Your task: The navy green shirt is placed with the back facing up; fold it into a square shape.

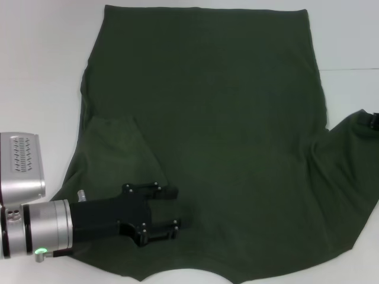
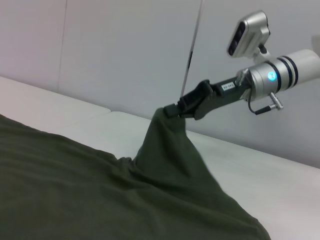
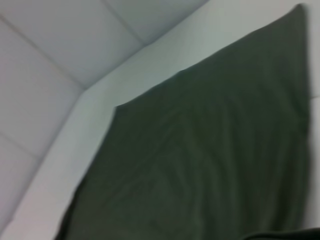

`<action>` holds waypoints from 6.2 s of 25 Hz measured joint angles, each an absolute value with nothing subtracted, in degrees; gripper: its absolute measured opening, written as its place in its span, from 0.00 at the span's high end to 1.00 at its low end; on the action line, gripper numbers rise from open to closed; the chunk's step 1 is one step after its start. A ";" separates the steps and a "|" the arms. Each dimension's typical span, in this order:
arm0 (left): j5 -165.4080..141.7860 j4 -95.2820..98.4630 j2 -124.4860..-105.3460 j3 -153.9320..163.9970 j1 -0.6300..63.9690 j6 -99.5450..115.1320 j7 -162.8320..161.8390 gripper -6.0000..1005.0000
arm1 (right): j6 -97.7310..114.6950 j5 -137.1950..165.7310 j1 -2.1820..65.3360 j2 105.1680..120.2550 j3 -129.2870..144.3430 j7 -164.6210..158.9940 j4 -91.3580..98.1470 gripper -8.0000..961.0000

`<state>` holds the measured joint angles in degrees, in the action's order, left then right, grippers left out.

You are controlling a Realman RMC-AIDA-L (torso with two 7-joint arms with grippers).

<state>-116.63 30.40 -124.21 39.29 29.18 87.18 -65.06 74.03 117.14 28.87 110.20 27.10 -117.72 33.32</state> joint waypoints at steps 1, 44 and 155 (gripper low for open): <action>-116.63 30.41 -124.21 39.29 29.19 87.18 -65.06 0.33 | 75.08 117.11 29.41 110.30 27.06 -117.80 33.32 0.96; -116.63 30.18 -124.19 39.69 29.44 85.06 -65.57 0.33 | 69.50 118.70 34.93 113.19 40.13 -126.79 31.89 0.28; -130.06 47.90 -123.93 21.97 15.93 87.13 -83.80 0.34 | 92.10 111.17 32.34 117.24 37.73 -88.42 27.16 0.15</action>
